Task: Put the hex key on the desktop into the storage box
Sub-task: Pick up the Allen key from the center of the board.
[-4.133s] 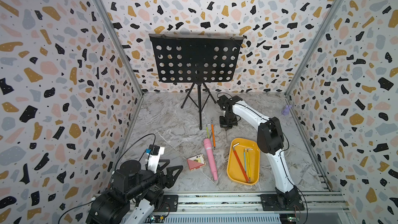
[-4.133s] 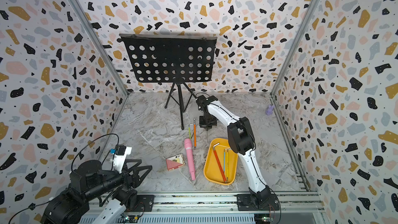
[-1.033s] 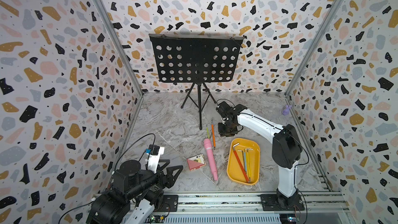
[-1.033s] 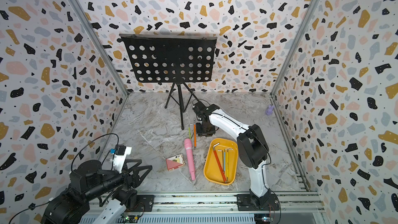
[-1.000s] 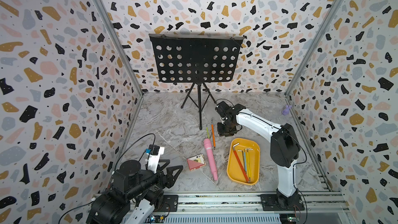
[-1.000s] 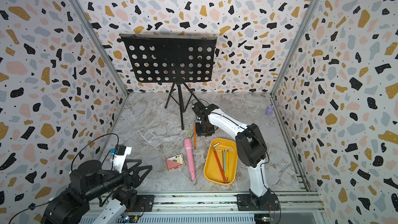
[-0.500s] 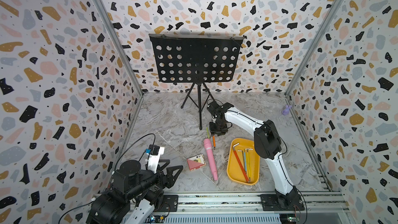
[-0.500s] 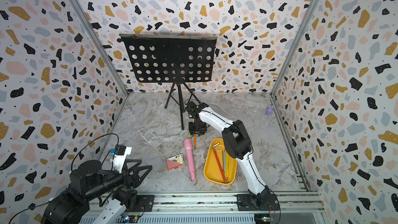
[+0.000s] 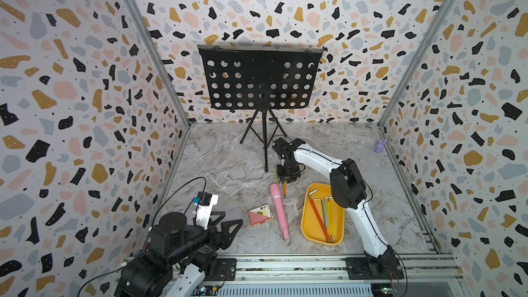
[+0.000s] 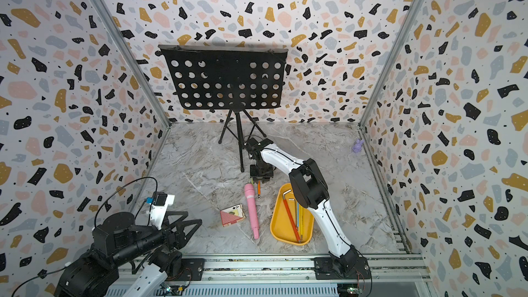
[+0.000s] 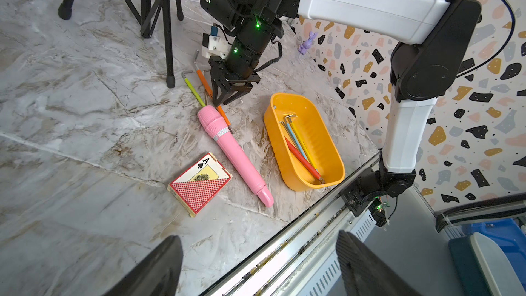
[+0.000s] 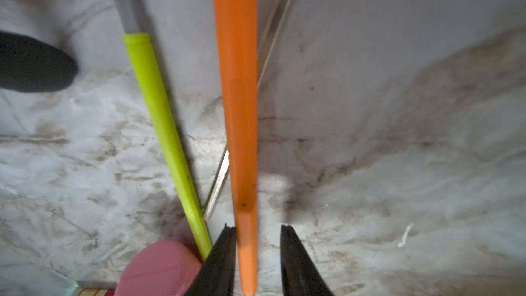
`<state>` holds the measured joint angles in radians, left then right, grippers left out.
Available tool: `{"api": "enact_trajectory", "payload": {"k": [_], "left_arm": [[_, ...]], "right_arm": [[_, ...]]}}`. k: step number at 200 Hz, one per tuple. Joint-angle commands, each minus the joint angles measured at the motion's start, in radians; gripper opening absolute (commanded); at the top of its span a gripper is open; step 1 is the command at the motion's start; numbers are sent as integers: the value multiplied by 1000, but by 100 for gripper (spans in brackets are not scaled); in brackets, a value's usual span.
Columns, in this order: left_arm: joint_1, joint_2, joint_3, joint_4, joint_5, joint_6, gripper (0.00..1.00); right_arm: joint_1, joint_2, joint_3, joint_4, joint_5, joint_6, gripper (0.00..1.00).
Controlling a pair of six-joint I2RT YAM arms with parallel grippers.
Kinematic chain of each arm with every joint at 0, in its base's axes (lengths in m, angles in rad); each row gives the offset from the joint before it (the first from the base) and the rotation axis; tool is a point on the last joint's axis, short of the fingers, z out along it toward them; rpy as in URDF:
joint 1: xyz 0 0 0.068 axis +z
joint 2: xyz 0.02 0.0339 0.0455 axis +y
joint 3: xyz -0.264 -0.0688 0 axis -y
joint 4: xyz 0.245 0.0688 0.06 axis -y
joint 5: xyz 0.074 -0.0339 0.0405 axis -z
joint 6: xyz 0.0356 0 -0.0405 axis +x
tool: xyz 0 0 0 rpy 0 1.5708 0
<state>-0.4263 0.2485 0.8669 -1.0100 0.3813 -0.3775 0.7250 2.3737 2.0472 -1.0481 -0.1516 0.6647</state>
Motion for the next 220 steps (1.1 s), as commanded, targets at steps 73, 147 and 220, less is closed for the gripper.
{"api": "enact_trajectory", "payload": {"k": [73, 147, 220], "left_arm": [[6, 11, 15, 22, 0, 11, 88], [7, 10, 15, 22, 2, 10, 89], [8, 14, 16, 21, 4, 12, 89]], "right_arm": [[11, 57, 67, -45, 76, 72, 26], [15, 51, 73, -43, 70, 95, 9], [17, -57, 79, -38, 86, 104, 0]]}}
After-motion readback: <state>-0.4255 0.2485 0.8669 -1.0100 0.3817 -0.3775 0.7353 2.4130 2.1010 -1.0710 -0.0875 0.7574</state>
